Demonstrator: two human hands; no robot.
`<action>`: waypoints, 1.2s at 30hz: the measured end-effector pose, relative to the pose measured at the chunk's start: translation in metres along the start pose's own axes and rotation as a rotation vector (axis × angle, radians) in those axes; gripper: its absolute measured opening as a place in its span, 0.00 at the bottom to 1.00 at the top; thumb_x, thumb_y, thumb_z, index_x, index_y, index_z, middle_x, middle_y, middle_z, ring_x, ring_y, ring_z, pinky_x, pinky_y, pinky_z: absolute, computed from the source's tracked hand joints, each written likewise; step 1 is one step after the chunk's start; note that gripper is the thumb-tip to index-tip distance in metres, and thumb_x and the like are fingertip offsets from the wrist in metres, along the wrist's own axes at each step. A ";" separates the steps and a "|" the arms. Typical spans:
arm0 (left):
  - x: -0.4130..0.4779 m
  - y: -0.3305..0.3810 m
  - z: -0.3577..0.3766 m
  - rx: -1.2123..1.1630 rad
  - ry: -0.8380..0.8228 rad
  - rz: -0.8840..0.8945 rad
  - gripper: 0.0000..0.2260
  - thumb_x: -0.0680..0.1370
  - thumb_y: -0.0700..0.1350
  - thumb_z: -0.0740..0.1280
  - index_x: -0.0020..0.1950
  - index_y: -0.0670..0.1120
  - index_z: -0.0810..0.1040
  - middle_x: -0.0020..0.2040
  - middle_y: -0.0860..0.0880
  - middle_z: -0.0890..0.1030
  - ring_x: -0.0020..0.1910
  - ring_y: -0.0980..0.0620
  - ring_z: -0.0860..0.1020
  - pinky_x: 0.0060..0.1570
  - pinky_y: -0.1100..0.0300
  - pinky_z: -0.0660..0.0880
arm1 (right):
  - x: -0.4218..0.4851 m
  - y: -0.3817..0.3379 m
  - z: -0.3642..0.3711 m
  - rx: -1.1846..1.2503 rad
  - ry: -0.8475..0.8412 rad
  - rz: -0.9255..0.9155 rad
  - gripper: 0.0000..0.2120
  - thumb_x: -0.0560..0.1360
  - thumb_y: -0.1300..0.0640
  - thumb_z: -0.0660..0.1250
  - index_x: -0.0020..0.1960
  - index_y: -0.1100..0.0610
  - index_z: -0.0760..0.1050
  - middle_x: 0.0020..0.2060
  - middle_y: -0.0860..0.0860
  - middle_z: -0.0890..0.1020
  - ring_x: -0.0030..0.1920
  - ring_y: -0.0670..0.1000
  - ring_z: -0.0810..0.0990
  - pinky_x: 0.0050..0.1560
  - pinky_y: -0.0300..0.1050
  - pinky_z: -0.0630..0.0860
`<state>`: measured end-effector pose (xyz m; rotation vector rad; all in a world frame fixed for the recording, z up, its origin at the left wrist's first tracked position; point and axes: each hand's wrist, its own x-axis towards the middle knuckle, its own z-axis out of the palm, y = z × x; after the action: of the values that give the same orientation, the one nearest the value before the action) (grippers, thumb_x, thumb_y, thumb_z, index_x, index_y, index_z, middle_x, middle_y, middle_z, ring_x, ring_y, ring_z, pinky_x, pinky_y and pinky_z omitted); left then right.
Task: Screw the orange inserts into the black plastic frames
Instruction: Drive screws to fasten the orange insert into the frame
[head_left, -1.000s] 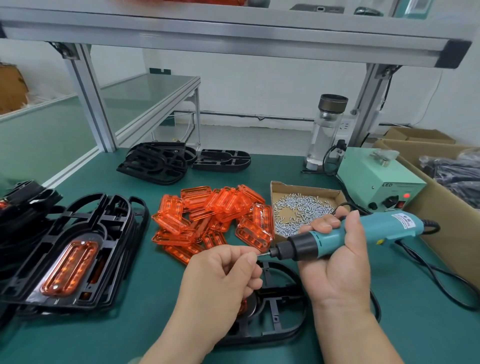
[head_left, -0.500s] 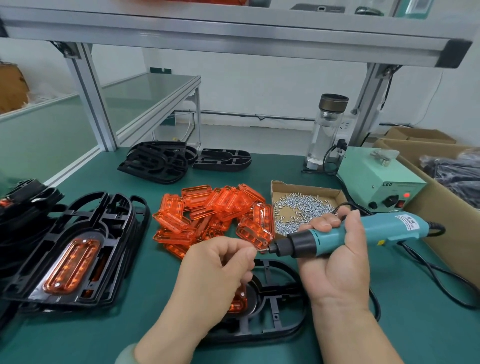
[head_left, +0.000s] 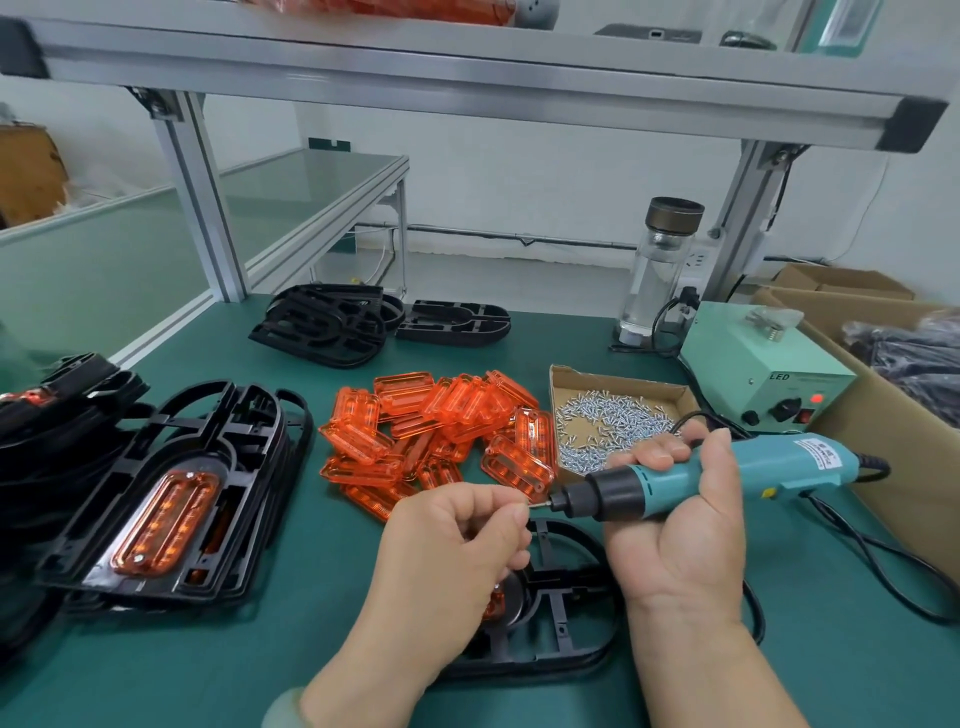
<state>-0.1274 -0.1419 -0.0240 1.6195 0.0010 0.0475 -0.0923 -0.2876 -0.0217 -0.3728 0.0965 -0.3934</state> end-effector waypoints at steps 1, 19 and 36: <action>-0.001 0.000 -0.002 0.009 -0.010 0.005 0.05 0.74 0.40 0.70 0.43 0.51 0.82 0.35 0.52 0.84 0.34 0.55 0.83 0.33 0.69 0.76 | -0.001 -0.001 0.000 -0.003 0.000 -0.004 0.07 0.71 0.49 0.67 0.45 0.49 0.70 0.32 0.43 0.70 0.29 0.41 0.71 0.38 0.37 0.73; -0.007 -0.023 -0.070 0.867 -0.126 0.091 0.17 0.74 0.54 0.70 0.62 0.59 0.76 0.48 0.62 0.71 0.47 0.62 0.73 0.44 0.74 0.66 | -0.003 -0.006 0.008 -0.074 0.061 -0.047 0.09 0.76 0.46 0.65 0.42 0.49 0.70 0.31 0.42 0.71 0.28 0.42 0.71 0.39 0.37 0.69; 0.005 -0.024 -0.061 0.880 -0.336 0.093 0.20 0.73 0.53 0.71 0.65 0.59 0.75 0.51 0.56 0.69 0.49 0.56 0.75 0.51 0.64 0.70 | -0.020 0.024 0.014 -0.283 0.000 0.028 0.09 0.79 0.55 0.66 0.41 0.52 0.70 0.28 0.46 0.72 0.26 0.45 0.71 0.33 0.39 0.70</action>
<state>-0.1237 -0.0792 -0.0450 2.4879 -0.3565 -0.1789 -0.0999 -0.2543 -0.0168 -0.6501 0.1581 -0.3531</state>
